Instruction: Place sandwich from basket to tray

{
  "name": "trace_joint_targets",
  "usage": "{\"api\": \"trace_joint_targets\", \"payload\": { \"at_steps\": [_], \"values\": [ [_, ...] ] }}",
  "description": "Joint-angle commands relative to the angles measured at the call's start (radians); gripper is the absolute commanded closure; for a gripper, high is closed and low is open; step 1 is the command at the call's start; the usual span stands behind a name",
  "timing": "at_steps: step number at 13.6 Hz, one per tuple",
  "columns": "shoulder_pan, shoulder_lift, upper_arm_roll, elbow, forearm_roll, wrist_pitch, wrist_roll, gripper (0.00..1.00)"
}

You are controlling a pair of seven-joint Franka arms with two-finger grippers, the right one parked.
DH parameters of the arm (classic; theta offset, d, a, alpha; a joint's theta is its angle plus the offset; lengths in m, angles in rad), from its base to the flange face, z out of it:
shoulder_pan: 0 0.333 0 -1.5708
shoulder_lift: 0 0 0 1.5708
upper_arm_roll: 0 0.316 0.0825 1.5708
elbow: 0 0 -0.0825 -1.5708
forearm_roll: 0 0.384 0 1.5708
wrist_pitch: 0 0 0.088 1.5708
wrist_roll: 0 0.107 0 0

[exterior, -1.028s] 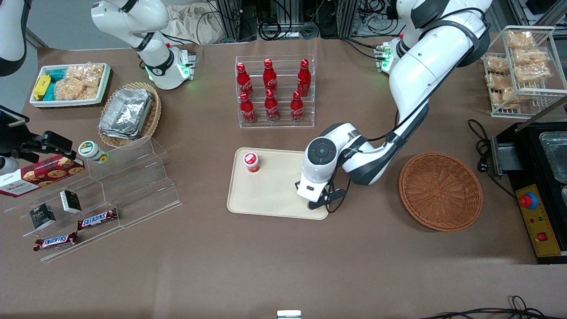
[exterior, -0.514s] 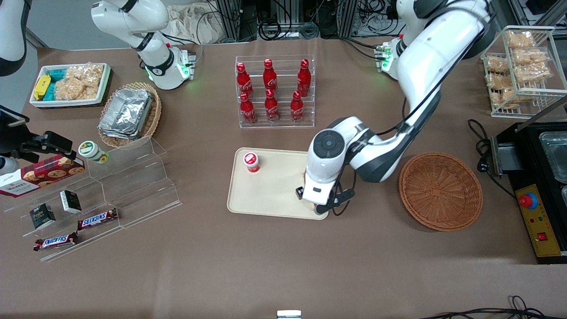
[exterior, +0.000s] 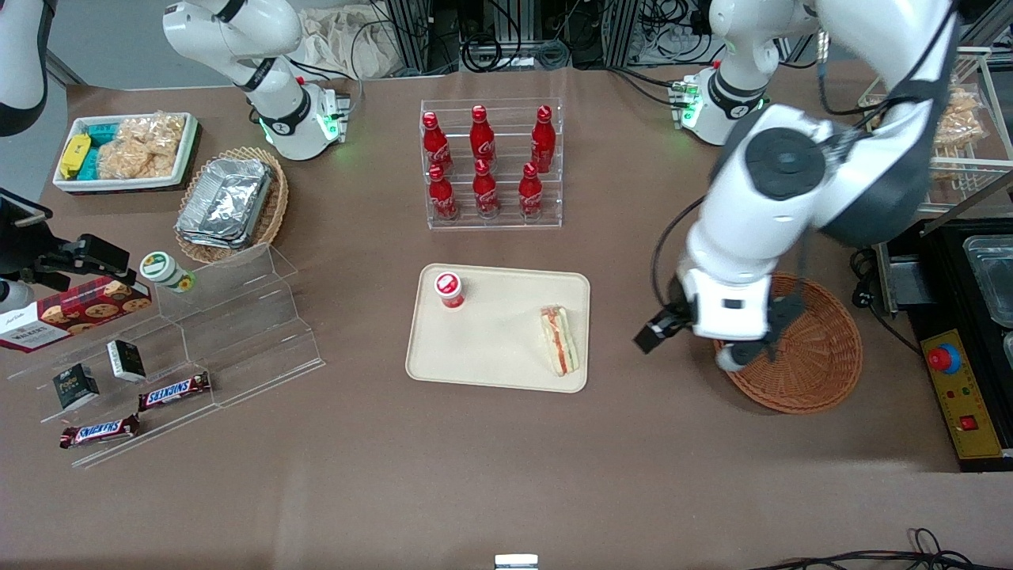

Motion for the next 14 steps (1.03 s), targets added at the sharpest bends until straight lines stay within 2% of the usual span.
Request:
{"api": "trace_joint_targets", "payload": {
  "at_steps": [1, 3, 7, 9, 11, 13, 14],
  "values": [
    [0.09, -0.069, -0.004, -0.043, -0.079, -0.042, 0.173, 0.0],
    [0.145, -0.077, -0.004, -0.043, -0.086, -0.081, 0.272, 0.0],
    [0.213, -0.121, 0.028, -0.045, -0.098, -0.196, 0.598, 0.0],
    [0.167, -0.166, 0.166, -0.048, -0.16, -0.214, 0.741, 0.0],
    [0.085, -0.225, 0.347, -0.08, -0.217, -0.225, 0.929, 0.0],
    [-0.029, -0.29, 0.523, -0.134, -0.237, -0.219, 1.037, 0.0],
    [-0.064, -0.33, 0.58, -0.17, -0.237, -0.211, 1.075, 0.0]
  ]
}}
